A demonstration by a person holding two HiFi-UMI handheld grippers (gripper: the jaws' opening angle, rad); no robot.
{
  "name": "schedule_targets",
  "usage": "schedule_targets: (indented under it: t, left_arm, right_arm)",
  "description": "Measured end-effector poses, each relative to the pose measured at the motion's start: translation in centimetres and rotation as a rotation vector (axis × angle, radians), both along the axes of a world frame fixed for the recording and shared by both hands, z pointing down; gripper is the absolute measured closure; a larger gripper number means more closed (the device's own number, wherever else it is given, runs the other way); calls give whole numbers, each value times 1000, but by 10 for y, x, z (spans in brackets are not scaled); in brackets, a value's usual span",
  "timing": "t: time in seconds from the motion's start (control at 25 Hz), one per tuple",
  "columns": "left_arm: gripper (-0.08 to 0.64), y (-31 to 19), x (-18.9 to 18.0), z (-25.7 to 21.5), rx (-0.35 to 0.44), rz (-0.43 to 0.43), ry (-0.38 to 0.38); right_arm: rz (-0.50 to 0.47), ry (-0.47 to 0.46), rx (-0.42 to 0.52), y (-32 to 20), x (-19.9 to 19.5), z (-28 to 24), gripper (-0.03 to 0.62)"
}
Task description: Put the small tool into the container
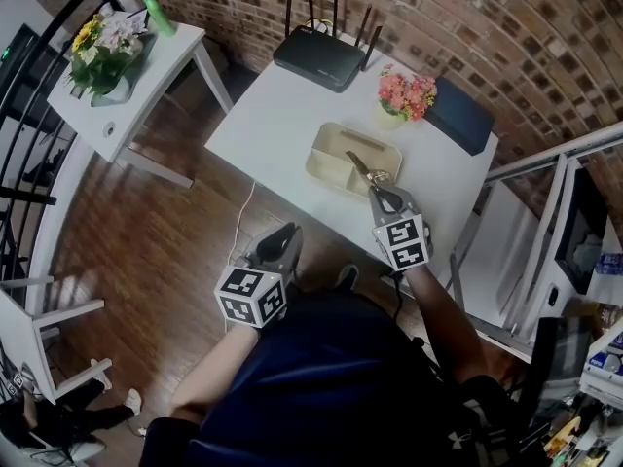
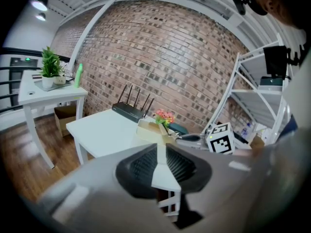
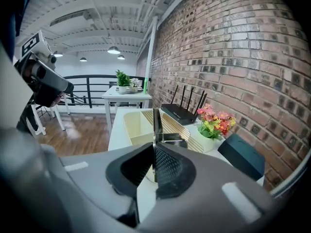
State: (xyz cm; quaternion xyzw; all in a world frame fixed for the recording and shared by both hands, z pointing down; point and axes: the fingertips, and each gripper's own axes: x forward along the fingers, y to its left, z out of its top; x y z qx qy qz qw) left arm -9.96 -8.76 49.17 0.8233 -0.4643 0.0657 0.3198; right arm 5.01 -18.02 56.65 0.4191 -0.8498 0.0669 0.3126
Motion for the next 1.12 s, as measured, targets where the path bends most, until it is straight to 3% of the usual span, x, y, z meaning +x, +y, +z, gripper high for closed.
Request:
schedule_targets:
  t: [0.32, 0.56, 0.68, 0.96, 1.12]
  left_arm:
    - [506, 1, -1, 3, -15, -2, 0]
    - [508, 2, 1, 4, -17, 6, 2]
    - [508, 2, 2, 4, -17, 10, 2]
    - [508, 3, 7, 5, -16, 25, 1]
    - [508, 3, 11, 4, -17, 36, 0]
  right_arm:
    - [0, 41, -102, -2, 3, 19, 580]
    - [42, 4, -147, -3, 11, 24, 566]
    - [40, -2, -140, -2, 12, 22, 497]
    - [85, -69, -114, 3, 20, 5, 494]
    - [132, -166, -105, 5, 25, -15, 494]
